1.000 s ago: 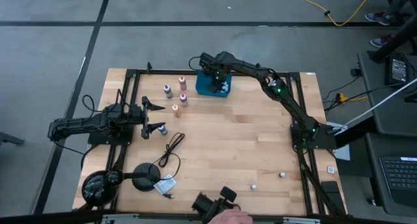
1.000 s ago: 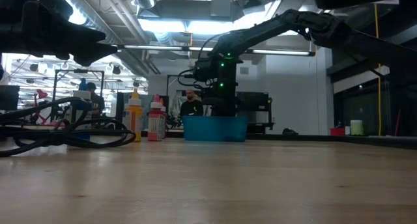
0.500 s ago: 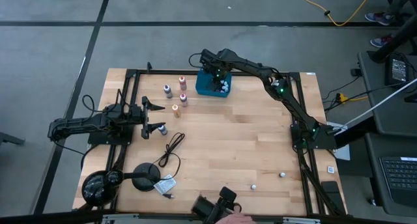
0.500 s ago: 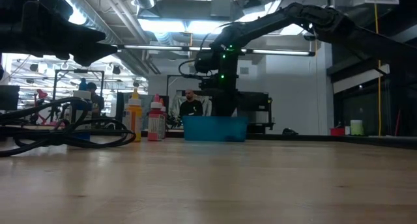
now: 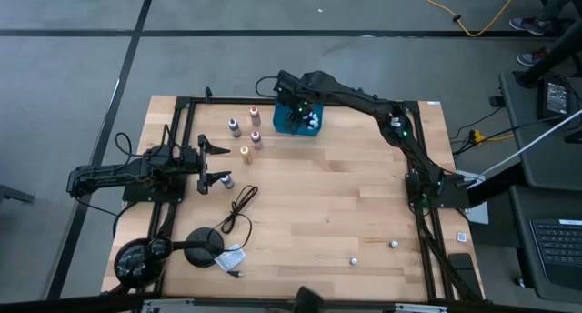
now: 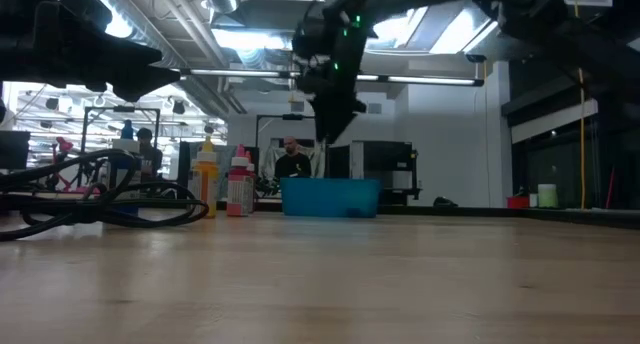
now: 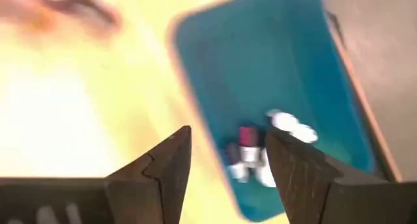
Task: Pick & Place food coloring
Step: Put the small black food coloring bottle into the blue container
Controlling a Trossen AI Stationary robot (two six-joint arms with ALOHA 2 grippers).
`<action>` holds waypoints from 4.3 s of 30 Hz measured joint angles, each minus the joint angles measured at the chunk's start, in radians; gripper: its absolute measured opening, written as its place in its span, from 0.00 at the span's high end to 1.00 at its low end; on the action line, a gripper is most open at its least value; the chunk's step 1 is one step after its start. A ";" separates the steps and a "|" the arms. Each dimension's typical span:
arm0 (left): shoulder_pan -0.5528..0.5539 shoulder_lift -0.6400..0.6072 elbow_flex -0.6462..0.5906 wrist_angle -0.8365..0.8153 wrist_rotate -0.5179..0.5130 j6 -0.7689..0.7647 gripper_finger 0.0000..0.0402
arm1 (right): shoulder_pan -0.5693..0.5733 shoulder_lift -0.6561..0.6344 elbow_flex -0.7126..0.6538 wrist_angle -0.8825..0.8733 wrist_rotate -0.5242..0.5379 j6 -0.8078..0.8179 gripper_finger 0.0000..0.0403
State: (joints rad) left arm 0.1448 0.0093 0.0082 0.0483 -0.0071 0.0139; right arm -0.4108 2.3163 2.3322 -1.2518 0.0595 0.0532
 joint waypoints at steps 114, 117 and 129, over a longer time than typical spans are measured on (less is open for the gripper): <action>0.000 0.000 0.000 0.000 0.000 0.000 0.18 | 1.205 -0.765 -1.278 0.150 -0.035 1.404 0.80; 0.000 0.000 0.000 0.000 0.000 0.000 0.18 | 1.136 -0.765 -1.225 0.096 -0.035 1.290 0.80; 0.000 0.000 0.000 0.000 0.000 0.000 0.19 | 0.785 -0.765 -0.978 -0.019 -0.027 0.857 0.81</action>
State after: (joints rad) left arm 0.1448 0.0093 0.0086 0.0482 -0.0071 0.0139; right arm 0.3746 1.5513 1.3540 -1.2703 0.0321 0.9106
